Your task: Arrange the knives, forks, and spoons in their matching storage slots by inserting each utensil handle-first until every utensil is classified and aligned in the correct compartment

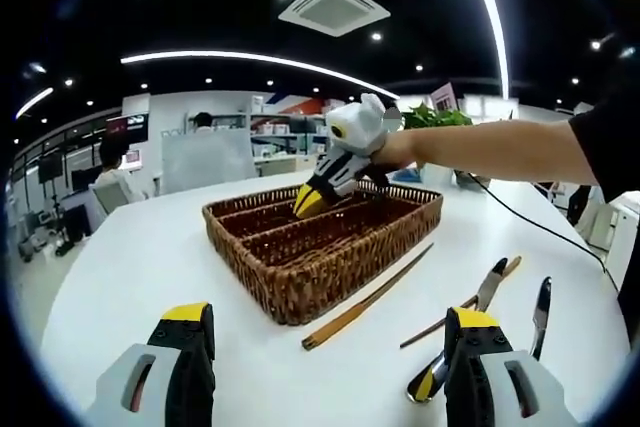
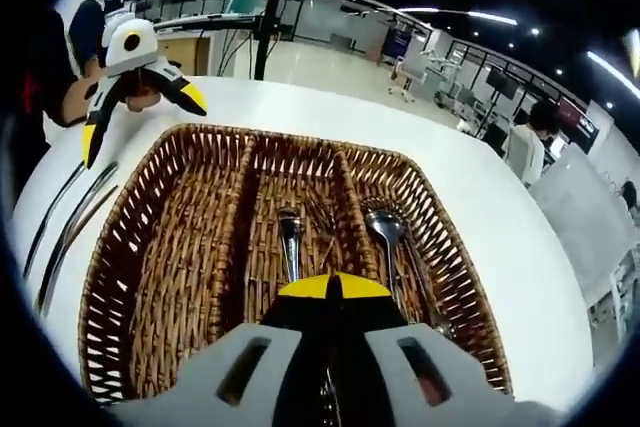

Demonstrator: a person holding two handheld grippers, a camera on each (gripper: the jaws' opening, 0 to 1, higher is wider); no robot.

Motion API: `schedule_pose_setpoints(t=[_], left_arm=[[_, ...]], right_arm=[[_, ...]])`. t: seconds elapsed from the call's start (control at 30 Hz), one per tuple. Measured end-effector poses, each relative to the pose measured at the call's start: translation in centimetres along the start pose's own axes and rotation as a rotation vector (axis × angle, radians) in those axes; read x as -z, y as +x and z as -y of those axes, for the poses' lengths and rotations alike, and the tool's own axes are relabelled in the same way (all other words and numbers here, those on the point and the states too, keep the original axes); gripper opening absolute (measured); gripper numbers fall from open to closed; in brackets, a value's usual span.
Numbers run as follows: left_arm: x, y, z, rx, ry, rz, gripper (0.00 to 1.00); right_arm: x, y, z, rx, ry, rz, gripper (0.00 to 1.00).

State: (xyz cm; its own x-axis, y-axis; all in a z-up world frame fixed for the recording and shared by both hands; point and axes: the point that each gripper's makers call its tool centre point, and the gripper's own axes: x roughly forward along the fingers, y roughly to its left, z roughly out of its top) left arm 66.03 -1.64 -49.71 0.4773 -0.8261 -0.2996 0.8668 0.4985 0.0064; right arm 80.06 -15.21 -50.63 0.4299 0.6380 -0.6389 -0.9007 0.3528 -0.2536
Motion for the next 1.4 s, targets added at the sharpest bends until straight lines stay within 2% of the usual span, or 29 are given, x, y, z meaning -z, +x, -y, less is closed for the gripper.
schedule_pose_setpoints(t=[0.13,0.2,0.3,0.37,0.5,0.63,0.7,0.8,0.83,0.93,1.0,1.07,1.13,1.17,1.2,1.27,1.4], left_arm=[[0.2,0.1,0.0,0.0,0.001,-0.005,1.0],[0.1,0.1,0.0,-0.001,0.001,-0.006,1.0],[0.1,0.1,0.0,-0.001,0.003,-0.005,1.0],[0.1,0.1,0.0,-0.001,0.004,-0.005,1.0],[0.0,0.1,0.0,-0.001,0.005,-0.003,1.0],[0.2,0.1,0.1,-0.001,0.01,-0.01,1.0],[0.2,0.1,0.0,-0.003,0.012,-0.01,1.0],[-0.1,0.0,-0.2,-0.006,-0.003,0.004,1.0],[-0.2,0.0,-0.2,-0.007,-0.004,0.008,1.0],[-0.3,0.0,-0.1,-0.005,-0.002,0.014,1.0],[-0.4,0.0,-0.2,-0.007,-0.001,0.017,1.0],[-0.5,0.0,-0.1,-0.008,0.005,0.023,1.0],[-0.7,0.0,-0.2,-0.01,0.005,0.034,1.0],[-0.8,0.0,-0.2,-0.01,0.004,0.039,1.0],[-0.9,-0.1,-0.3,-0.014,0.0,0.043,1.0],[-1.1,-0.3,-0.7,-0.036,-0.005,0.055,1.0],[-1.4,-0.5,-1.1,-0.046,-0.001,0.07,1.0]], right_arm=[[0.4,0.4,-1.1,-0.036,-0.02,-0.043,0.0],[0.4,0.4,-1.1,-0.038,-0.019,-0.042,0.0],[-0.4,-0.4,-0.3,-0.023,0.02,-0.001,0.08],[-0.8,-0.9,-0.8,-0.055,0.066,0.031,0.09],[0.0,-1.2,-1.4,-0.066,0.075,-0.01,0.14],[0.4,-1.1,-1.3,-0.057,0.076,-0.017,0.17],[0.2,-1.2,-0.9,-0.041,0.08,-0.005,0.24],[-0.7,-1.9,-0.8,-0.016,0.088,0.027,0.28],[-1.0,-2.1,-0.7,-0.006,0.089,0.037,0.31],[-1.7,-3.4,0.0,0.044,0.126,0.08,0.51],[-2.1,-4.5,0.5,0.101,0.146,0.112,0.65],[-2.2,-5.6,0.4,0.132,0.156,0.137,0.77],[-3.0,-6.6,-0.2,0.15,0.161,0.21,0.92],[-3.0,-7.0,-0.5,0.161,0.175,0.217,0.99],[-2.2,-7.6,-0.9,0.179,0.192,0.188,0.98],[-1.5,-8.2,-1.3,0.211,0.221,0.175,1.0],[0.0,-10.0,-1.7,0.285,0.274,0.211,1.0]])
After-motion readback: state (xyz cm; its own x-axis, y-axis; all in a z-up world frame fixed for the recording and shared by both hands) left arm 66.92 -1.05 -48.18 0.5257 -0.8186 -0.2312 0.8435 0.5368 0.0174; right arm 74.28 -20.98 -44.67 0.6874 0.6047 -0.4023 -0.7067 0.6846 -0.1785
